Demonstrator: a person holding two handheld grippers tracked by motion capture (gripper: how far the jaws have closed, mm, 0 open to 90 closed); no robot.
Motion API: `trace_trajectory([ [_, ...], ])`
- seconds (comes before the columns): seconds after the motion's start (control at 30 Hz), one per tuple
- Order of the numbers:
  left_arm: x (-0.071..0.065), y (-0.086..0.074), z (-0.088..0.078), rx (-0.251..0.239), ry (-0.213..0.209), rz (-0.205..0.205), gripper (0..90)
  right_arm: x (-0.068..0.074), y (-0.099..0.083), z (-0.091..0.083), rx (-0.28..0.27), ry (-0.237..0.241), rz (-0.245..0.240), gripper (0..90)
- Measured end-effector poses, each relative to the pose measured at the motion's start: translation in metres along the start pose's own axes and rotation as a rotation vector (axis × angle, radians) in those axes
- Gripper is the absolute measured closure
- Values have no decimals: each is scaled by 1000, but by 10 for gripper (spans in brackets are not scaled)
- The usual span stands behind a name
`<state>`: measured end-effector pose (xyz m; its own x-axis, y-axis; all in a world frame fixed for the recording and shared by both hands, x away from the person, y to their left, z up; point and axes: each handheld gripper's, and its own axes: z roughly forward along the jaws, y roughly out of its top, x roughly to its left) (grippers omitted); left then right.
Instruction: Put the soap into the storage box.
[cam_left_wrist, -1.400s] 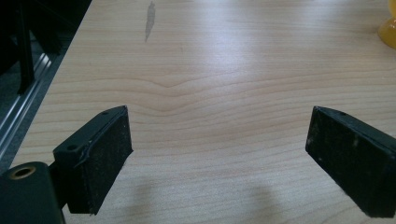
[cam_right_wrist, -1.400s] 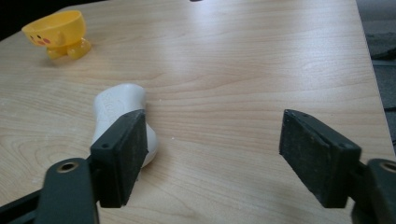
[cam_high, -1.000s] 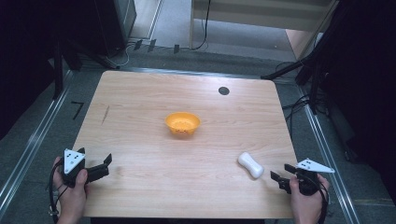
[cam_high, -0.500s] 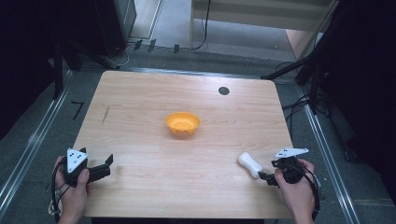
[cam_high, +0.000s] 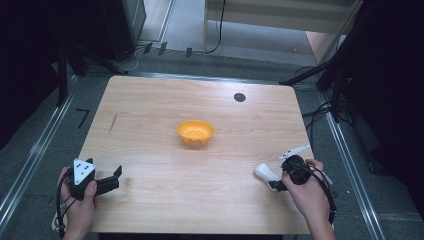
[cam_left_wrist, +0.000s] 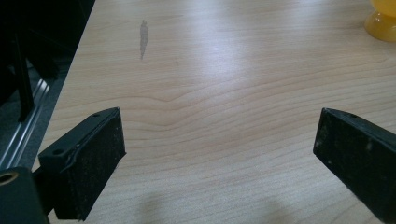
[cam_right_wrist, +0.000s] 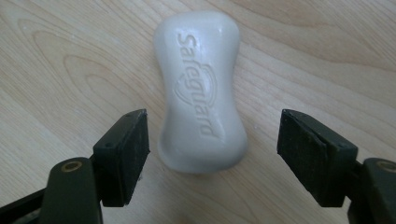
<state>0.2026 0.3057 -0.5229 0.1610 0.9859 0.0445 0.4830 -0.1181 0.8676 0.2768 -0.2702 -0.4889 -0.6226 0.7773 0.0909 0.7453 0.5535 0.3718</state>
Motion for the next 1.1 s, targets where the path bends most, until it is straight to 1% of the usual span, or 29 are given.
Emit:
trace_trajectory([
  [0.03,0,0,0,1,-1,0,24,1,5,1,18,-1,-3,264],
  [0.23,0,0,0,1,-3,-1,24,2,15,8,59,8,-6,312],
  [0.33,0,0,0,1,-2,-1,24,3,20,11,93,-1,-10,337],
  [0.4,0,0,0,1,-2,-1,24,3,22,12,98,1,-11,343],
  [0.47,0,0,0,1,-2,-2,24,4,26,15,107,8,-4,378],
  [0.73,0,0,0,2,-3,-3,24,6,31,27,161,-11,-9,423],
  [0.77,0,0,0,2,-3,-3,25,6,31,27,161,-11,-9,423],
  [0.8,0,0,0,3,-4,-1,24,7,32,31,176,-14,-22,441],
  [0.83,0,0,0,3,-4,-1,24,7,32,31,176,-14,-22,441],
  [0.87,0,0,0,3,-5,-2,24,7,32,34,181,-24,-40,461],
  [0.93,0,0,0,4,-5,-1,24,7,32,34,180,-23,-41,478],
  [0.97,0,0,0,4,-5,-2,24,8,34,33,178,-8,-49,505],
  [1.03,0,0,0,5,-4,-2,24,7,34,33,182,-7,-70,508],
  [1.1,0,0,0,4,-5,-2,24,7,35,34,179,-16,-95,509],
])
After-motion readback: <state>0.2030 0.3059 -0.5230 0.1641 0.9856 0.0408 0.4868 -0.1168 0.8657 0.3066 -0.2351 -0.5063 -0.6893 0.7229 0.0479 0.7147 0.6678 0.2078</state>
